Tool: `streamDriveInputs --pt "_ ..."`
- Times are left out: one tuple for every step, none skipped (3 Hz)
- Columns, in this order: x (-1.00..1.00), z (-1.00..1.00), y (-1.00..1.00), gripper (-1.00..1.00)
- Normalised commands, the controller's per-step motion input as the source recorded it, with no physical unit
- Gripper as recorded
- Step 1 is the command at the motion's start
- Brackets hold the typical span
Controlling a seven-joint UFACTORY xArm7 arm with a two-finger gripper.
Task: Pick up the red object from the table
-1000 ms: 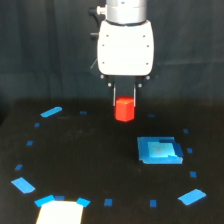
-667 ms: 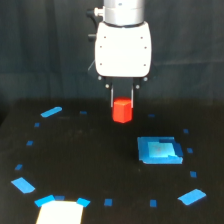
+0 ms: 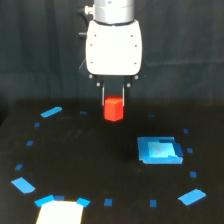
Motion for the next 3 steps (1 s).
streamDriveInputs --pt "0.21 0.27 0.21 -1.00" --pt "-0.30 -0.53 0.01 -1.00" --pt "0.03 0.42 -0.03 -1.00"
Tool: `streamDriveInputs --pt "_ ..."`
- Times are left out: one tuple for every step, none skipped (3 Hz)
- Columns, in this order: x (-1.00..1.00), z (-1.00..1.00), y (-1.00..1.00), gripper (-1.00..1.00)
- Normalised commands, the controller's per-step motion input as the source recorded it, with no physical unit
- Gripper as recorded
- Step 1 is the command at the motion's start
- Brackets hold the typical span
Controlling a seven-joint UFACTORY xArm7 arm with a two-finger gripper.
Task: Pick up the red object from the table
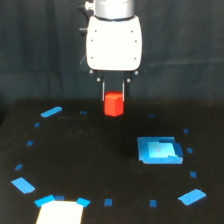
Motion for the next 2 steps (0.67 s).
streamDriveInputs --pt "0.23 -0.05 0.26 -1.00" --pt "0.01 0.00 0.27 -0.94"
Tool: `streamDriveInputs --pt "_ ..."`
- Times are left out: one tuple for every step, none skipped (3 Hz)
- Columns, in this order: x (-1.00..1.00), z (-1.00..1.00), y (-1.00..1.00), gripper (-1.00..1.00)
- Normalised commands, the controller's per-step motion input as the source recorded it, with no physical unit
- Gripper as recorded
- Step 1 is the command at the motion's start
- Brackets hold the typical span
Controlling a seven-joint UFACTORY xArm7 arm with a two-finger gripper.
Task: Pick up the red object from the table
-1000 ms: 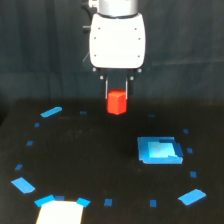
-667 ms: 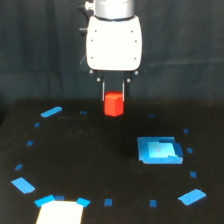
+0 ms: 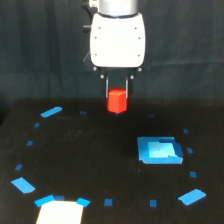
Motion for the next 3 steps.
streamDriveInputs --pt "0.05 -0.18 0.25 -1.00" --pt "-0.36 -0.60 0.23 -0.89" --pt "-0.04 0.27 -0.13 -1.00"
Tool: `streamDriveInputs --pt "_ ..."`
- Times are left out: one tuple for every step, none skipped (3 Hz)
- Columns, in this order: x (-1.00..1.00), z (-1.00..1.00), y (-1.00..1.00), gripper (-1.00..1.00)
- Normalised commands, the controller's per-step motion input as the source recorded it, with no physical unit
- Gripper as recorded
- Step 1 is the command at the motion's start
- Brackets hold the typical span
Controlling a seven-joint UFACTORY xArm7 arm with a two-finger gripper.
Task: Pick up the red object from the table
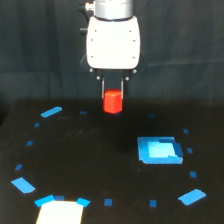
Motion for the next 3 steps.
streamDriveInputs --pt "-0.02 -0.13 0.12 -1.00" --pt "-0.27 0.31 0.19 -0.59" --pt "0.02 -0.07 0.12 -1.00"
